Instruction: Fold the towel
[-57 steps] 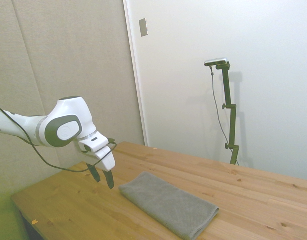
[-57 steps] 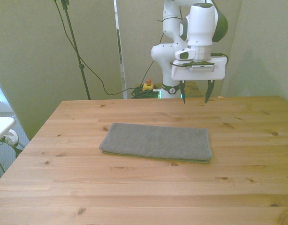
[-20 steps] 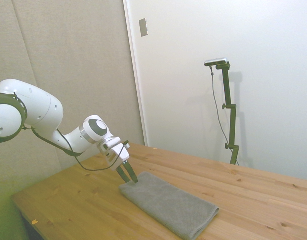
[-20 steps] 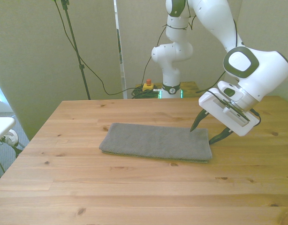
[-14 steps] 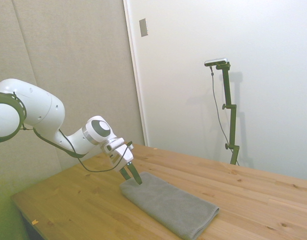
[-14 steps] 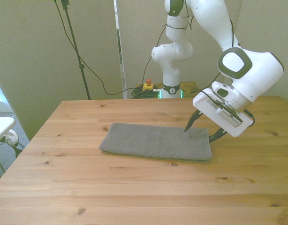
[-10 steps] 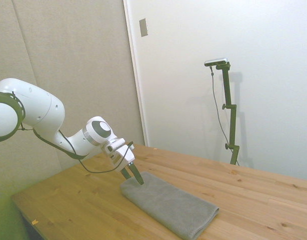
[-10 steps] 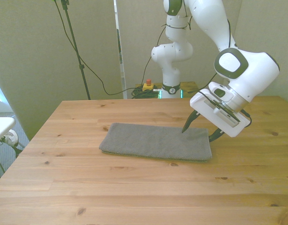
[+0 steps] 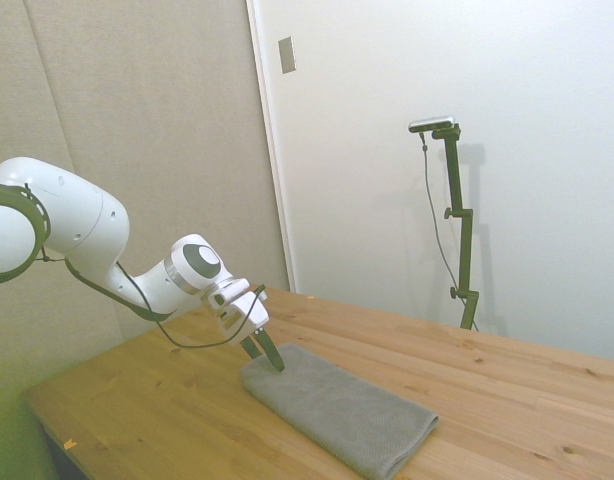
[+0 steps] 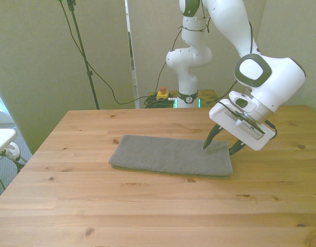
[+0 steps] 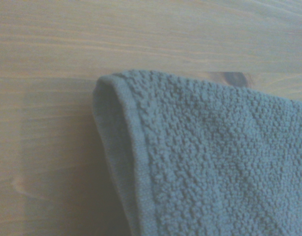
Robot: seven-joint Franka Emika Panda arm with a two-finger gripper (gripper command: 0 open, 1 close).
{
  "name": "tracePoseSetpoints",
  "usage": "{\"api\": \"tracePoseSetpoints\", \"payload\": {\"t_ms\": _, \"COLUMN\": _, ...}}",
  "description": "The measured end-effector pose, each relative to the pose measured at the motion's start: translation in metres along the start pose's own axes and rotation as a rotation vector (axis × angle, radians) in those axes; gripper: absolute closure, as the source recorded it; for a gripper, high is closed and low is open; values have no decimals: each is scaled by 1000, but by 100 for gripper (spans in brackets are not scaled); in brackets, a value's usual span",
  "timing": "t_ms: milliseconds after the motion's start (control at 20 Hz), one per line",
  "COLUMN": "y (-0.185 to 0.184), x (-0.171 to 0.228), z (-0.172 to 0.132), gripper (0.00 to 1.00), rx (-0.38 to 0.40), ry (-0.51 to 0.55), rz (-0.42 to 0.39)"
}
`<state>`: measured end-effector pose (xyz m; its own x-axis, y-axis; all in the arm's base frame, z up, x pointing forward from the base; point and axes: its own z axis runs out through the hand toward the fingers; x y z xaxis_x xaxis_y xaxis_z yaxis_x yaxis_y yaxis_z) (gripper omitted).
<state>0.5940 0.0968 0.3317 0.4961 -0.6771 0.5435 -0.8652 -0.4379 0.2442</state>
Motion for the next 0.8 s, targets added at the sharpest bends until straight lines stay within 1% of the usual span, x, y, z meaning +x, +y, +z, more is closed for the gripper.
{"api": "tracePoseSetpoints", "payload": {"t_ms": 550, "y": 2, "x": -7, "z": 8, "gripper": 100, "rx": 1, "ry": -9, "rz": -16}}
{"api": "tracePoseSetpoints", "payload": {"t_ms": 800, "y": 5, "x": -2, "z": 7, "gripper": 100, "rx": 13, "ry": -23, "rz": -3}}
